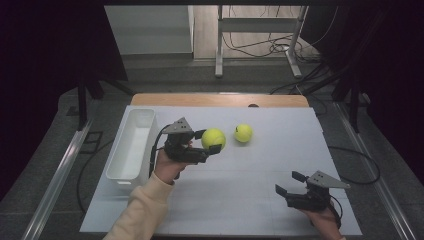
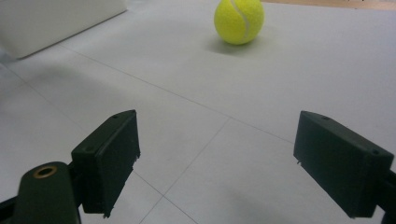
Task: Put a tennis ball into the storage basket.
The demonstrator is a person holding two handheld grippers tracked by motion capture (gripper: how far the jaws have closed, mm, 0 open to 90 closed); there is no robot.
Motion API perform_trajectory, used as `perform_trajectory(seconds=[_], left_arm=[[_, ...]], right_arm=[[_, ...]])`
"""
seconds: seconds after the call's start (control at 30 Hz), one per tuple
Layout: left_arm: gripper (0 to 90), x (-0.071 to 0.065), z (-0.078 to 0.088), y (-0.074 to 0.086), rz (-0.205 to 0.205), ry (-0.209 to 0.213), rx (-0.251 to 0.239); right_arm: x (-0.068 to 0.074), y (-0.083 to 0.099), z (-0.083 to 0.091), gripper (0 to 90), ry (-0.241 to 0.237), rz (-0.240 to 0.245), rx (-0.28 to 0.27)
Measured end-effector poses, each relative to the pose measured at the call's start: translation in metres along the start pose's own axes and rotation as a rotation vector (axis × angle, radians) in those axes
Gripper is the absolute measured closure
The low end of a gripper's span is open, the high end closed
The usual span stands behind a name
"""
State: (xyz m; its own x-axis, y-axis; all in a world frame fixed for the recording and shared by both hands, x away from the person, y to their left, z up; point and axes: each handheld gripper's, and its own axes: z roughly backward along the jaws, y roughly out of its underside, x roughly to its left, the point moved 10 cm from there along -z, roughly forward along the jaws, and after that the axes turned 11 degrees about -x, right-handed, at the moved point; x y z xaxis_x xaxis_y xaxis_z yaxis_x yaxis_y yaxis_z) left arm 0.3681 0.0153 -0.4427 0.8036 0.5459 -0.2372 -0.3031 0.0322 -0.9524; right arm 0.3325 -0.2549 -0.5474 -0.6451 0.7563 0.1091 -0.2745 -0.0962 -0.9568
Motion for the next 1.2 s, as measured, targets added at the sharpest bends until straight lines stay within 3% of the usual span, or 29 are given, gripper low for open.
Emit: perform_trajectory(seconds=[1.2], left_arm=[[26.1,0.022,0.024,-0.016,0.018,-0.061,-0.067]], right_arm=[[0.001,0.001,0.0,14.8,-0.005,0.001,0.003]])
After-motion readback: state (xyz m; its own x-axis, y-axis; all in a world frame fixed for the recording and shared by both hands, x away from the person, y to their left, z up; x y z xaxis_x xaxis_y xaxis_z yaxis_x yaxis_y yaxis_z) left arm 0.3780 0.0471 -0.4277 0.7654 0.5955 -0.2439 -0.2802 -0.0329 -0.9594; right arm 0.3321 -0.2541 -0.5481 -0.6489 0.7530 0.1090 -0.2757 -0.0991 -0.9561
